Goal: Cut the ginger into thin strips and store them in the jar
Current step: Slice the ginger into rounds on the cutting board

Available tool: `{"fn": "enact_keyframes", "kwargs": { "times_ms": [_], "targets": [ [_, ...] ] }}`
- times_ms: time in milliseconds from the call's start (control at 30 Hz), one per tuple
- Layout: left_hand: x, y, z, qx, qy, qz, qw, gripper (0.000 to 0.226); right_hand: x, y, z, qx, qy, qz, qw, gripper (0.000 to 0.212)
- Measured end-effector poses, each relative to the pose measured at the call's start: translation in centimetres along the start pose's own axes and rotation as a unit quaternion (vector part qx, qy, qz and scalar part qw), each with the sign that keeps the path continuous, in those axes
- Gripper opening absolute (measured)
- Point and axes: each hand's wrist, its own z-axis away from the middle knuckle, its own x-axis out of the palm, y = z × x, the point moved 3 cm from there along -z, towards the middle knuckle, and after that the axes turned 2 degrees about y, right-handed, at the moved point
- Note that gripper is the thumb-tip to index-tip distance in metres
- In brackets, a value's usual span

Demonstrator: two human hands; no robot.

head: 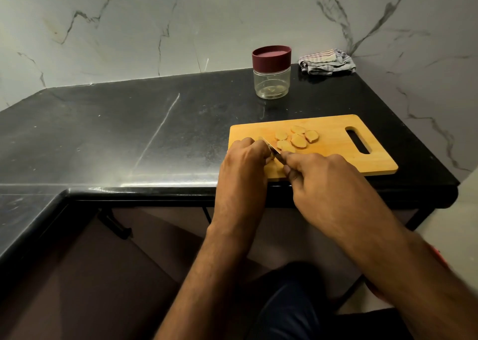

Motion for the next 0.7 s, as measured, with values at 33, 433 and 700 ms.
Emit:
{"fn": "enact_keyframes", "kwargs": {
  "times_ms": [33, 433, 700],
  "targets": [
    [0.0, 0.1, -0.1, 0.001, 0.001, -0.001, 1.0, 0.02, 0.0, -0.1, -0.2, 0.006, -0.011, 0.008, 1.0, 0.038],
    [0.1, -0.3, -0.1, -0.002, 0.005, 0.008, 1.0, 0.018, 0.0, -0.3, -1.2, 0.013, -0.095, 0.066, 0.993, 0.04],
    [0.0, 0.0, -0.2, 0.0, -0.001, -0.017, 1.0, 0.016, 0.5, -0.6, -1.3, 0.012, -0.064, 0.065, 0.996, 0.04]
  ]
}}
